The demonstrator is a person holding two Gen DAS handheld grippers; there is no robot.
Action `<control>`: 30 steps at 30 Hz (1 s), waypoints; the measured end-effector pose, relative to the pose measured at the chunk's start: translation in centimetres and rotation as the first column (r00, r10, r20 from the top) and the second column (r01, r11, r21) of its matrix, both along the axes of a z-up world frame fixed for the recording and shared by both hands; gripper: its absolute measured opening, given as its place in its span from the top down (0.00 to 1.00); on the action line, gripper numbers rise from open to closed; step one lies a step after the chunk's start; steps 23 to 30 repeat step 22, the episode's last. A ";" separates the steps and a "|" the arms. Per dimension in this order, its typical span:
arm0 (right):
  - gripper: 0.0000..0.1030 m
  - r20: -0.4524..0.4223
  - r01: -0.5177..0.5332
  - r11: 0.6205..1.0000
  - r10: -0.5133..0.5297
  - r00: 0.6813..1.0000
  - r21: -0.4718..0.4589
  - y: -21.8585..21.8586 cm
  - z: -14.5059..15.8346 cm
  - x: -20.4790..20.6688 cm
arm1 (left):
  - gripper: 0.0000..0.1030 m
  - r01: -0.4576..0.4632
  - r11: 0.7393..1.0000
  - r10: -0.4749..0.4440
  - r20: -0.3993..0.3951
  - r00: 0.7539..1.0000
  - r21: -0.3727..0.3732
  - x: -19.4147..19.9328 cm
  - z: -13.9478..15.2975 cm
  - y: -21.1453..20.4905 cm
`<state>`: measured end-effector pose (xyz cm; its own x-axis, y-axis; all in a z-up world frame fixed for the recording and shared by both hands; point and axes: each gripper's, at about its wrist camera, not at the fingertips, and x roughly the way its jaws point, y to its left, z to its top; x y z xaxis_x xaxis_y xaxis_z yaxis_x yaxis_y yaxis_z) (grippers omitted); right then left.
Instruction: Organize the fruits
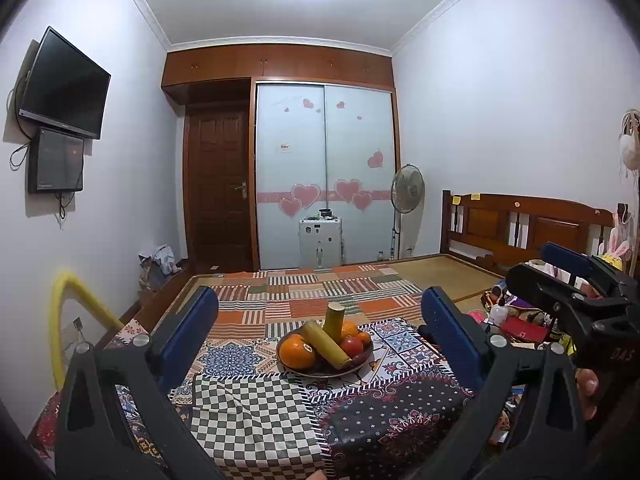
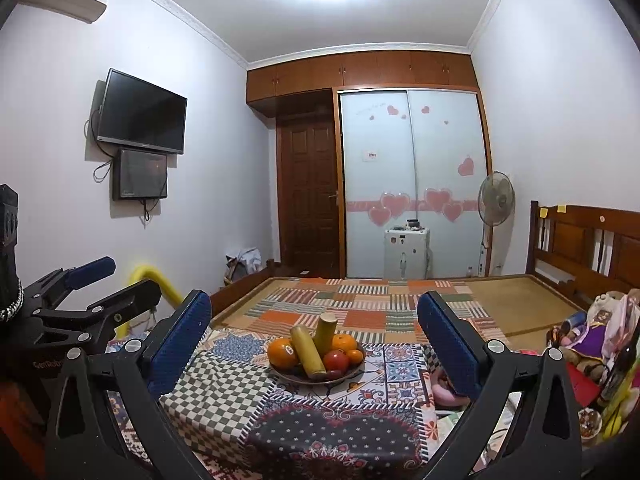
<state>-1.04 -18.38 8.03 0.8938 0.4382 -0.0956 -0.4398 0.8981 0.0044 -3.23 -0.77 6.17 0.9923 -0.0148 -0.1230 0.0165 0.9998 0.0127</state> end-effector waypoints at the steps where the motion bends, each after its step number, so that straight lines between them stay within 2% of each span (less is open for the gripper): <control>1: 0.00 0.001 0.000 1.000 0.000 1.000 0.001 0.0 0.0 0.0 | 0.00 -0.001 1.000 0.001 -0.001 1.000 -0.002 0.1 0.0 0.0; 30: 0.00 -0.002 0.006 1.000 -0.006 1.000 0.008 -0.2 -0.1 0.6 | 0.00 0.020 1.000 -0.020 -0.014 1.000 0.004 0.3 -0.3 0.1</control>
